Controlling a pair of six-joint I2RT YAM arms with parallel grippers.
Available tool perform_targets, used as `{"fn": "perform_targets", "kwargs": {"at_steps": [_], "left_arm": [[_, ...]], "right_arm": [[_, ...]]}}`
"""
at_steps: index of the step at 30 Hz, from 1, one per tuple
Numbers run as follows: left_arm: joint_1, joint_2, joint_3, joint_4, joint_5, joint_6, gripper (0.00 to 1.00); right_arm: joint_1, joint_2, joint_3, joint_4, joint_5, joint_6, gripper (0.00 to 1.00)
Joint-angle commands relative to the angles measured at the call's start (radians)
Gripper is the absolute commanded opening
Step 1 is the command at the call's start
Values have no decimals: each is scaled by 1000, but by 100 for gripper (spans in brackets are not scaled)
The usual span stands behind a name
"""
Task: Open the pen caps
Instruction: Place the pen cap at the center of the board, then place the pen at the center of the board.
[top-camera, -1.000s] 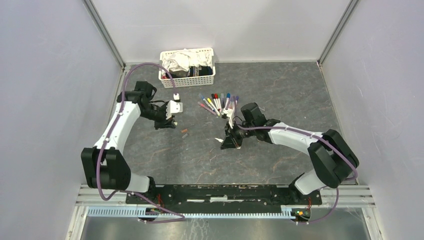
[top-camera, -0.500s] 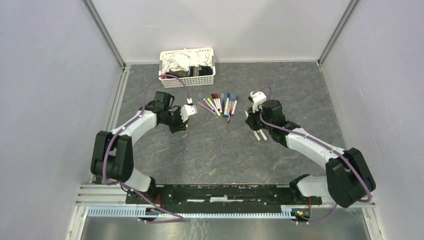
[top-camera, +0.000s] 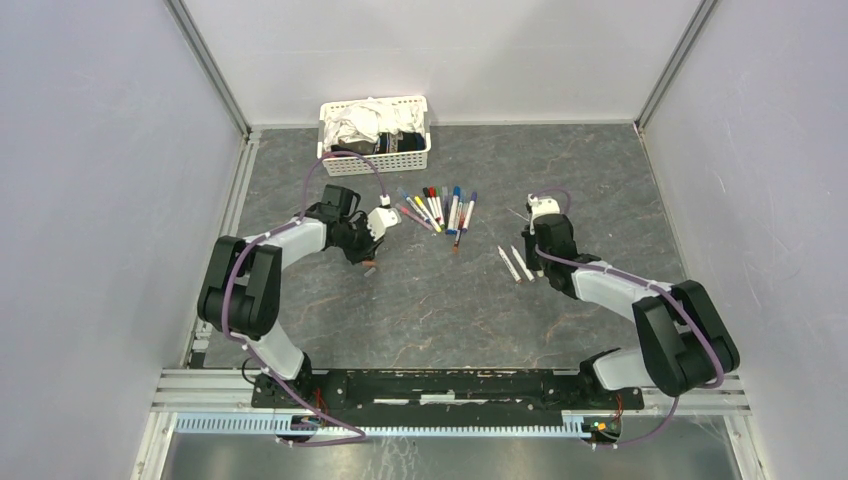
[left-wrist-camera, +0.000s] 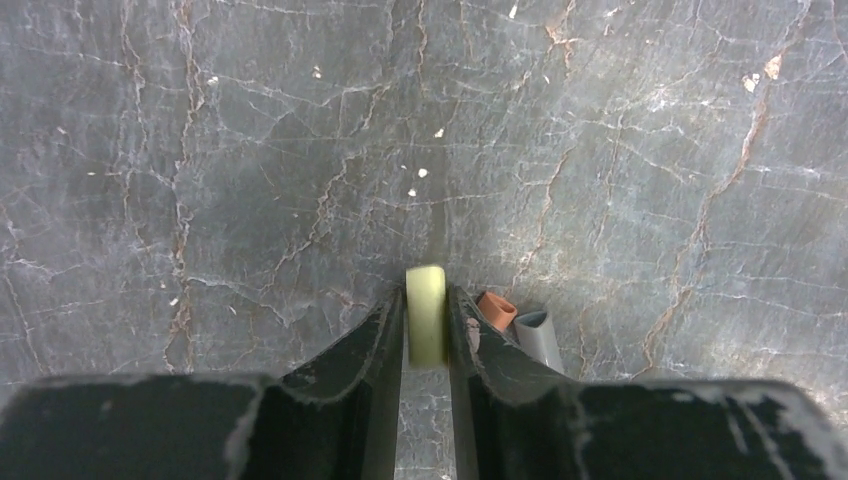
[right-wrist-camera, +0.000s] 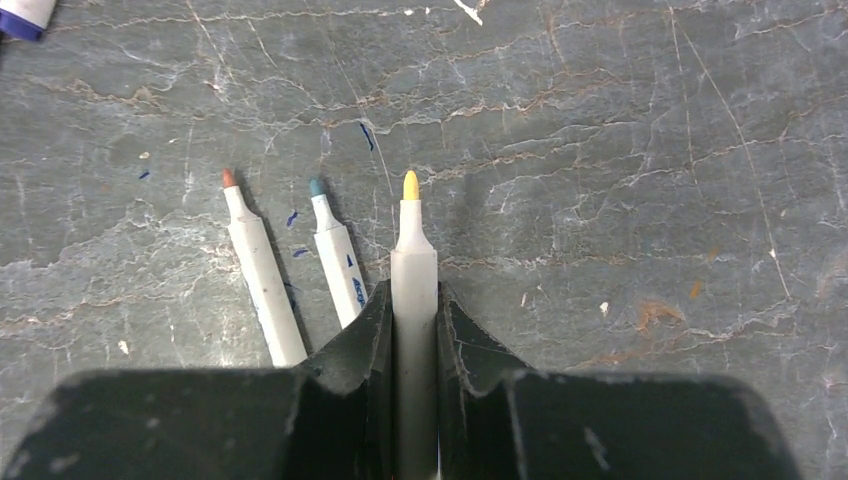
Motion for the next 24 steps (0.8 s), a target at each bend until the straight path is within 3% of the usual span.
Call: {"fn": "perform_targets", "kwargs": {"at_steps": [1,9,13,16,17,18,24], "left_arm": [[-9,13,13,17,-11,-42,31],[-12,-65,61,-67,47,-58,48],[-12,-136,133,-166,96,-96,72],[-11,-200,197,-218,94,-128,77],[-11,-213,223,-239,88,-140,96],[-11,-223,254,-264,80,-153,99],[-6,-252,456,-398,-61,-239,100]], "right_arm": [[-14,35,-11,75,34,18,9],[-37,91,-15,98,-33,14,26],[-43,111,-9,94,-63,10,31],[-45,118,-8,88,-82,13,32],[-46,116,-9,86,-86,16,32],[-46,110,-10,86,-90,22,32],[-41,14,25,52,-86,41,34]]}}
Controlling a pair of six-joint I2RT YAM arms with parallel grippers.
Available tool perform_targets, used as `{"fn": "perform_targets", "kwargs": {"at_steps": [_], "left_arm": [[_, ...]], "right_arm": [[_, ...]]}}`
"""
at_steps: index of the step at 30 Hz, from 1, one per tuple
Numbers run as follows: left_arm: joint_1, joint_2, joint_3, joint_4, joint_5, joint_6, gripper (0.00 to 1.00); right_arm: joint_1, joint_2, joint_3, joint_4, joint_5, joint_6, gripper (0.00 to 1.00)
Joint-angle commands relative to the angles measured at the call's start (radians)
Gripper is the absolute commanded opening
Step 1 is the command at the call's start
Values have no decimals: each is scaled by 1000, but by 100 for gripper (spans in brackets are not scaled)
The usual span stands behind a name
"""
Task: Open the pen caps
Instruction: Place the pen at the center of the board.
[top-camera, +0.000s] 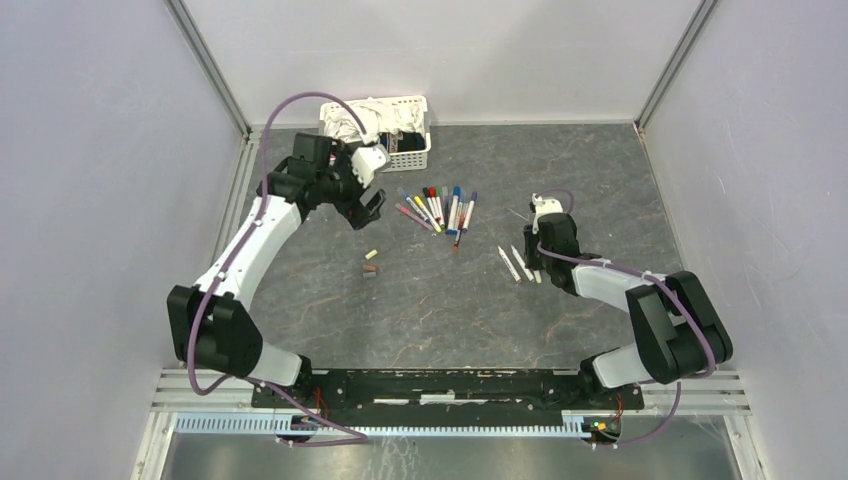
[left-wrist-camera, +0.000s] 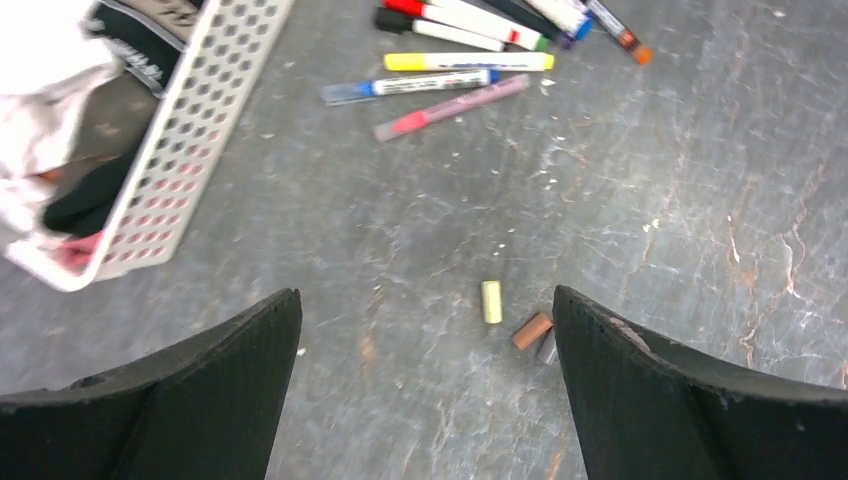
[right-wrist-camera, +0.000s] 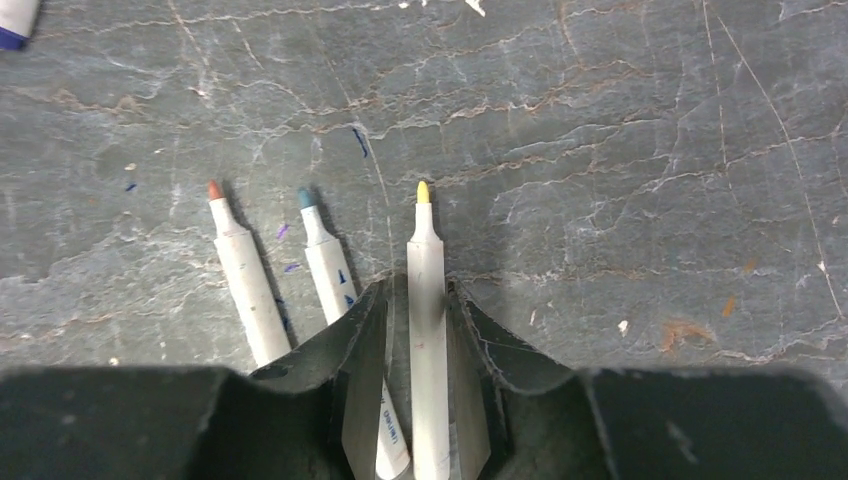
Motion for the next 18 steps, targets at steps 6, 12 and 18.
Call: {"fn": "perform_targets", "kwargs": {"at_steps": [6,12,18], "left_arm": [[27,-158,70,4,-228,-232,100],[28,-162,27,-67,-121,-203,100],[28,-175,3,-80,-97,-202,100]], "right_arm": [[111,-82,176,-75,6,-3,45],[256,83,339,-118,38,49,47],[311,230,471,-151,107,93,46]]}}
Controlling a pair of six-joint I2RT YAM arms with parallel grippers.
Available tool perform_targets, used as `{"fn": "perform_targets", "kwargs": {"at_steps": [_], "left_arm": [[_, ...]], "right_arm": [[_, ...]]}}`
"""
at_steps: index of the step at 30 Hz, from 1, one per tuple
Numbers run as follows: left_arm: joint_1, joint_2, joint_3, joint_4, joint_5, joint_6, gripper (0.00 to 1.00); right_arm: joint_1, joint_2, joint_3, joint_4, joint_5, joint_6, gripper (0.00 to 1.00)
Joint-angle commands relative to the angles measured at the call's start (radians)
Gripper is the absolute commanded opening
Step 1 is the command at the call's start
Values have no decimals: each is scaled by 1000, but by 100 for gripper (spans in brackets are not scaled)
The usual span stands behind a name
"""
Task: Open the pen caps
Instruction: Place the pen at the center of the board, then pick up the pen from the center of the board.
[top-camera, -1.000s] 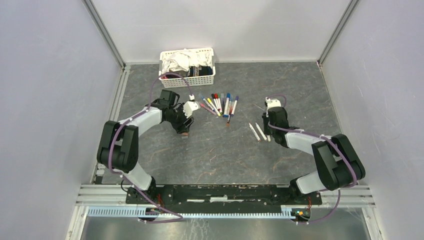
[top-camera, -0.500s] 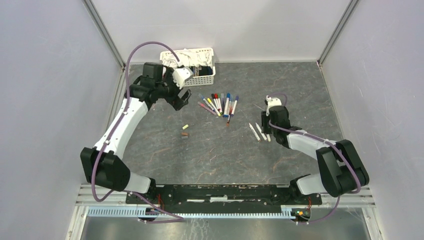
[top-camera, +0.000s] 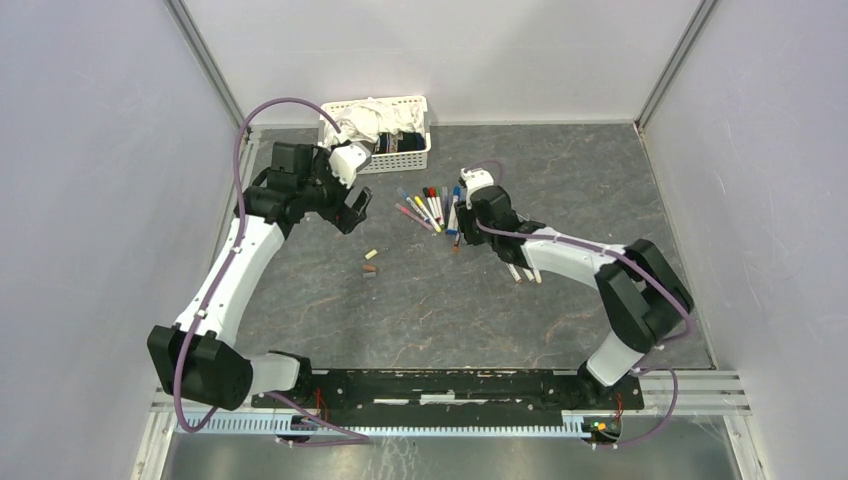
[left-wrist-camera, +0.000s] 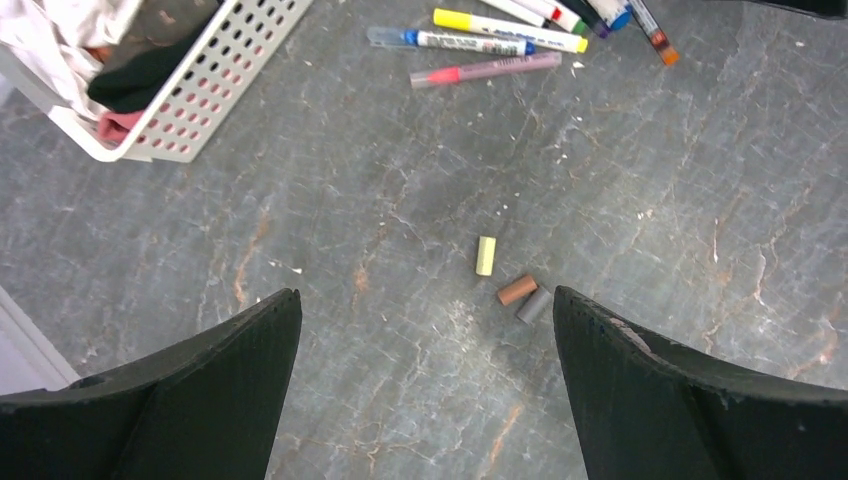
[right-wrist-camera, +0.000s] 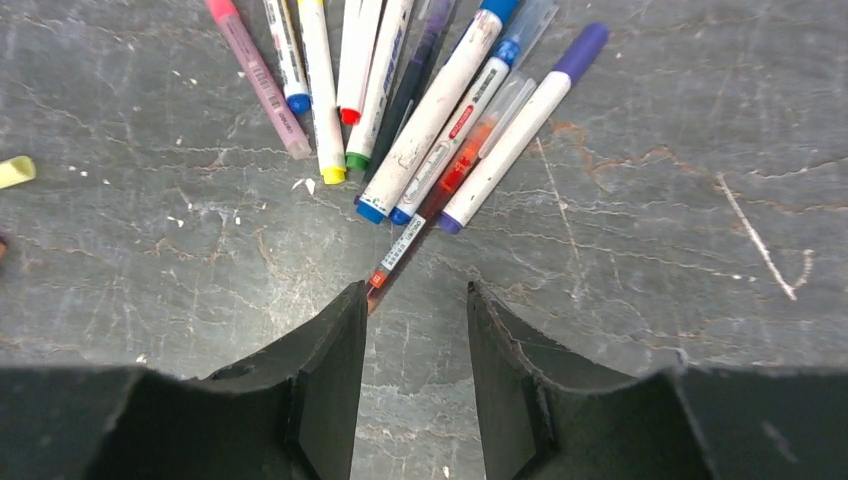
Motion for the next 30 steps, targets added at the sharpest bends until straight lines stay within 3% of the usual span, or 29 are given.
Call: {"fn": "perform_targets", "kwargs": {"at_steps": [1,6,16,30], "left_arm": [[-1,-9,-7,-23,44,-36,100],[-1,-15,-15,-38,83,-28,100],[-1,-26,-28,-43,114,-33,100],[-1,-41,-36,-64,143,-24,100]], "right_arm": [[4,88,102,-65,99,47,44],[-40,174,214,-120,119,53,35],[-75,350,380,-177,118,45,31],[-108,421,353,-164,123,55,21]]}}
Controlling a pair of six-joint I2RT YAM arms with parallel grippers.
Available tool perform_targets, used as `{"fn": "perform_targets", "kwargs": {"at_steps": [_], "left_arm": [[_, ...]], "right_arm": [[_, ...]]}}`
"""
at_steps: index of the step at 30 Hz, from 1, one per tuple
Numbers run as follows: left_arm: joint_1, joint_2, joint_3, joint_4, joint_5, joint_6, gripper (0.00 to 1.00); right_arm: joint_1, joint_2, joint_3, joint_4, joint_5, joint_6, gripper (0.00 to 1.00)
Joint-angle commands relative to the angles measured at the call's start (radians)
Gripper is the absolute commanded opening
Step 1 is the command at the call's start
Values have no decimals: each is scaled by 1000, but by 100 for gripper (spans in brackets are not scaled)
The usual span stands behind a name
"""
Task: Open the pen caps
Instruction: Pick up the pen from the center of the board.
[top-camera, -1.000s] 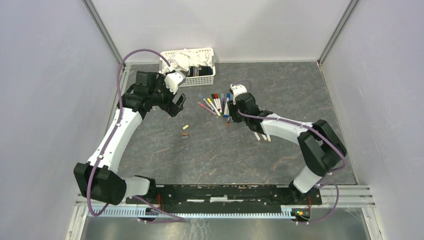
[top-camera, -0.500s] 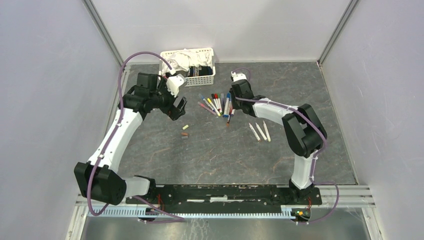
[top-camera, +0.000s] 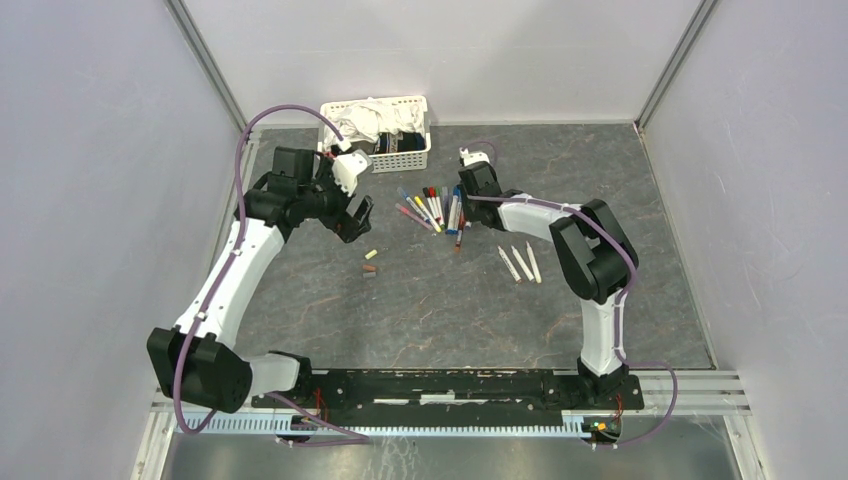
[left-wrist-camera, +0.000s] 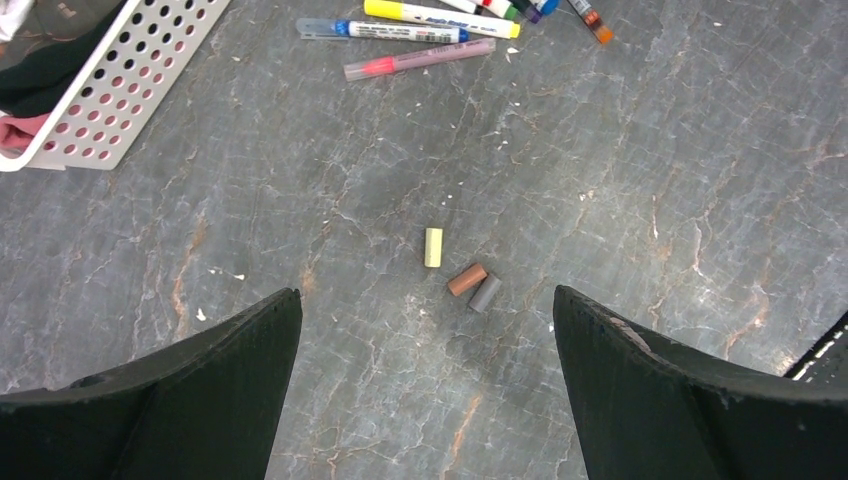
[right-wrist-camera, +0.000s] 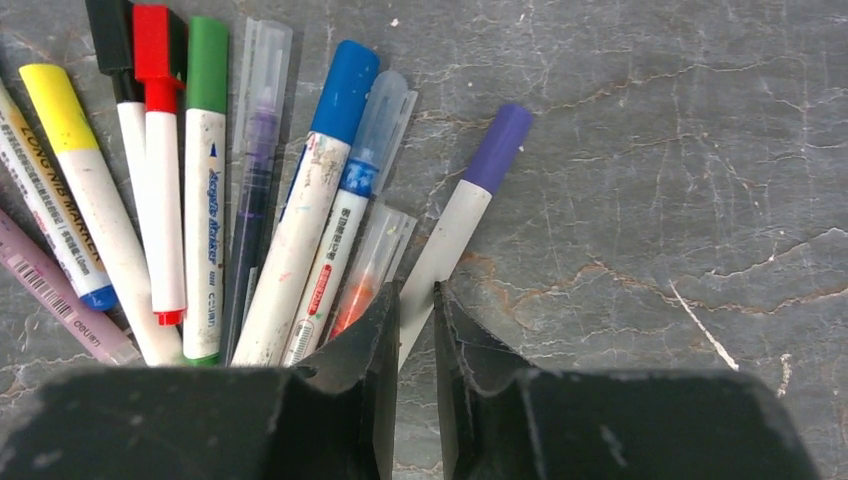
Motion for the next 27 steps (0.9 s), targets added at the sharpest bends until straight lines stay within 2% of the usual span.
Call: {"fn": "perform_targets", "kwargs": {"at_steps": [1,5,9,13,15,19,23,27], "left_arm": [[-1,-30,-4,-19,54,-22,100],[-1,-28,-7,-22,77,-17,100],[-2,-24,-10,-22,116,-15,100],[-4,-19,0,-22,135,-19,100],[-4,-21,3,-26,143,-16,100],[-5,-17,10,-50,168,17,100],[-7,-17,-3,-78,234,101,100],[-13,-42,-47,-89,314,242,100]], "right_arm": [[-25,0,-45,-2,23,12,20],[-52,-39,-107,16,2,11,19],[-59,-63,-143,12,-14,-8,29],[-60,-76,-182,26,-8,-11,28],[-60,-77,-183,21,-11,-16,24],[-60,-129,-179,28,-15,-41,0],[-62,-242,-173,39,-120,-74,0],[-63,-376,-219,38,-386,-109,0]]}}
